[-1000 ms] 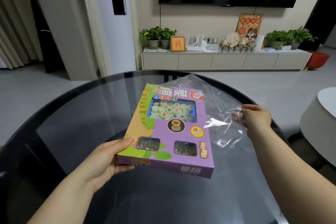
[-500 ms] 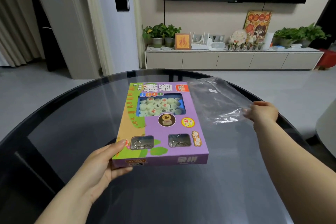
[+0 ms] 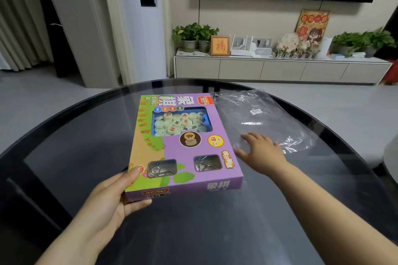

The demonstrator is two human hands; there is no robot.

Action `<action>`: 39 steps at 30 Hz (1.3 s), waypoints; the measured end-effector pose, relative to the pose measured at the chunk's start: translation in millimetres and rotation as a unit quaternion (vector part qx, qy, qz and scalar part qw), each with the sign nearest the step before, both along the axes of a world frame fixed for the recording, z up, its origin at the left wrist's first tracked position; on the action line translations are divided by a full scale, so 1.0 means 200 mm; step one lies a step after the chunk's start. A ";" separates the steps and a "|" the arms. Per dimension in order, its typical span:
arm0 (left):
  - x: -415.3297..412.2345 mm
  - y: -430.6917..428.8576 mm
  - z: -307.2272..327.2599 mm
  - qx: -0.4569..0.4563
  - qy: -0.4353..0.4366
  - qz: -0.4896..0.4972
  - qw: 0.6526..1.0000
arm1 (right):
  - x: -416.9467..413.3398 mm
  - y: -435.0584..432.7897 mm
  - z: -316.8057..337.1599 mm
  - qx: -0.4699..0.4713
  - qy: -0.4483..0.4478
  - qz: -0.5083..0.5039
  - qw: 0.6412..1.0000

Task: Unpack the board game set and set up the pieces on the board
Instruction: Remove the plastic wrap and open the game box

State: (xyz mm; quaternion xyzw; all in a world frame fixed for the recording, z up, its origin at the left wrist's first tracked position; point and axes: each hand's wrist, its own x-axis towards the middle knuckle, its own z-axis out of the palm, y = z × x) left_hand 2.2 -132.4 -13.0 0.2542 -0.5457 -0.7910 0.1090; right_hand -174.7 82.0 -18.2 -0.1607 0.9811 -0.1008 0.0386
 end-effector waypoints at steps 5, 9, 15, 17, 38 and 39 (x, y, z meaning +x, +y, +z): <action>-0.01 0.01 0.00 -0.010 0.005 -0.010 1.000 | -0.14 0.07 -0.01 -0.005 0.007 0.013 1.000; 0.00 0.01 -0.01 -0.013 0.009 -0.015 1.000 | -0.14 0.08 -0.03 -0.109 0.069 0.002 0.992; 0.06 0.05 0.01 0.009 0.011 -0.007 1.000 | 0.27 -0.01 0.10 -0.549 -0.114 -0.099 0.822; 0.10 0.08 0.03 0.032 0.012 0.003 0.999 | 0.43 -0.01 0.13 -0.576 -0.222 -0.109 0.779; 0.90 0.19 -0.01 -0.710 -0.037 0.105 0.695 | 1.11 0.00 0.13 -0.616 -0.352 -0.125 0.694; 0.90 0.21 -0.04 -0.768 0.028 0.082 0.635 | 1.12 0.00 0.13 -0.614 -0.355 -0.129 0.693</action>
